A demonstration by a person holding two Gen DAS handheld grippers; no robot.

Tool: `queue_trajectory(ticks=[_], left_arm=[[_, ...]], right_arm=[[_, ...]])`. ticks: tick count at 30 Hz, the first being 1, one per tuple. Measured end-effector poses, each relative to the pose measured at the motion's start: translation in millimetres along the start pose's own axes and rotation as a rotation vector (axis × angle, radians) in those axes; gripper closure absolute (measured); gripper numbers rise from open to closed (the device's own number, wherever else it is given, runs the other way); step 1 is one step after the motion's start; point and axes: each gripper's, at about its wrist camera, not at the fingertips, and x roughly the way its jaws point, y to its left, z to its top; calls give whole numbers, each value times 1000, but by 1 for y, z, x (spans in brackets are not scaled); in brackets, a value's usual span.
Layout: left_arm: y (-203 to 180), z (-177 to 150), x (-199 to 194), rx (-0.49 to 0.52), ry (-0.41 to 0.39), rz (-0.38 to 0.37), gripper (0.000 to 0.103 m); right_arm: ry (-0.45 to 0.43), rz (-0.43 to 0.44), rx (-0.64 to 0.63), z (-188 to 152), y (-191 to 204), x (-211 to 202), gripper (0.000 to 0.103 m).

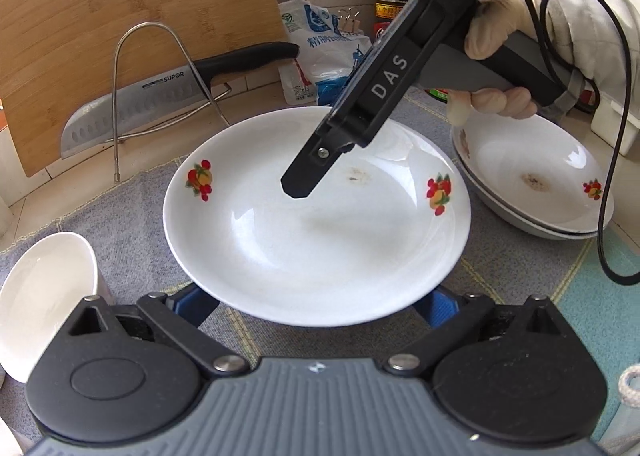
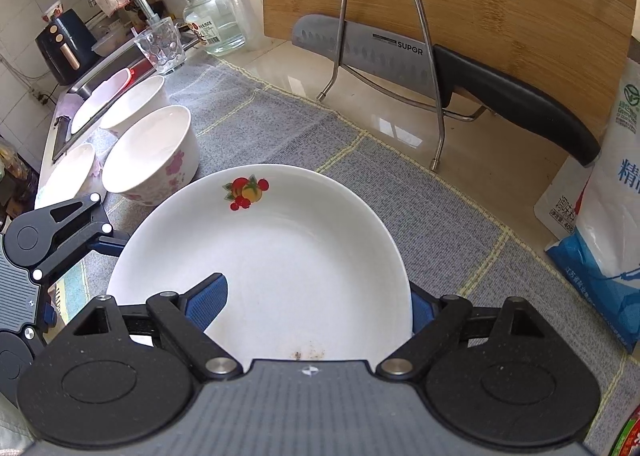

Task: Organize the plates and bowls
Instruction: 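Close the right gripper on the plate rim and lift it, then carry the plate with the right gripper above the plate stack by the wall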

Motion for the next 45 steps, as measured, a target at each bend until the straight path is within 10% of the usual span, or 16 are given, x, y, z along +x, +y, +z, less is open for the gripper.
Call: queue_trajectory(ticks=[45], left_arm=[[-99,25,-7,317,-14,-303,2]], right_arm=[[-134,-255,332,-157,1,-113,10]])
